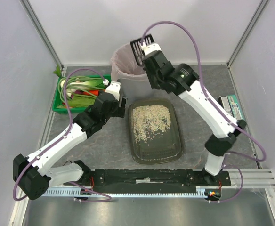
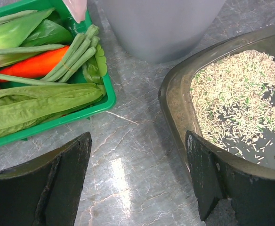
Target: Clean the litter box
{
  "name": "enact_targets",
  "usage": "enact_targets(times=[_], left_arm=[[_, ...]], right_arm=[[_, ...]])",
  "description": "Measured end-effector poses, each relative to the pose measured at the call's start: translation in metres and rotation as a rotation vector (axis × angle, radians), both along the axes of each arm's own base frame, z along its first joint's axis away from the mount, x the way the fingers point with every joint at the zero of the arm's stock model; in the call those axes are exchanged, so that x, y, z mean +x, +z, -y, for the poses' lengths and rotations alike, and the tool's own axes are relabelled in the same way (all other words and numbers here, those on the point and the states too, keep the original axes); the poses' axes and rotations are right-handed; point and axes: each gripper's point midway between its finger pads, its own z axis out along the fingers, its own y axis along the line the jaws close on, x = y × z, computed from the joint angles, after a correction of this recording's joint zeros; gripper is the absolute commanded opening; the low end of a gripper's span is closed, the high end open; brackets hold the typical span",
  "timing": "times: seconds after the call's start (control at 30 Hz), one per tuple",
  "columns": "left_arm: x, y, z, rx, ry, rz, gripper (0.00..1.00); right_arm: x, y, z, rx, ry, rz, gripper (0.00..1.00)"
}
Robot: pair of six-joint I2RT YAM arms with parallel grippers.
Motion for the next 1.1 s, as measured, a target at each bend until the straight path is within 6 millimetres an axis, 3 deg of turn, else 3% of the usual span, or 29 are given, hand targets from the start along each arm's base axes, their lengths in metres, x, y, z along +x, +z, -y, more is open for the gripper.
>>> enact_targets(times=[0.1,0.27,0.47,0.6,0.7,0.9,1.1], left_arm=[[0.001,0.001,-0.003,0.003,0.011,0.004,0.87],[0.003,0.003,-0.01,0.013,0.03,0.017,0.87],[0.003,0.009,-0.015,0.01,0.039,0.032,0.87],[0.003,0.013,-0.018,0.002,0.045,0.043,0.87],[0.003,0.013,-0.019,0.003,0.047,0.043,0.87],[0.004,0.013,-0.021,0.002,0.053,0.043,0.87],[0.005,0.012,-0.021,-0.011,0.041,0.033,0.87]], right_arm=[[0.048,0.015,-0.005,-0.097,-0.029,0.125,0.0],[0.115,0.0,0.007,-0.411,-0.117,0.262,0.0],[0.154,-0.009,0.023,-0.85,-0.166,0.392,0.0],[0.165,-0.008,0.021,-1.012,-0.179,0.444,0.0],[0.167,0.002,0.021,-1.021,-0.209,0.472,0.0],[0.16,0.029,0.027,-0.903,-0.274,0.521,0.0],[0.139,0.044,0.041,-0.728,-0.284,0.525,0.0]])
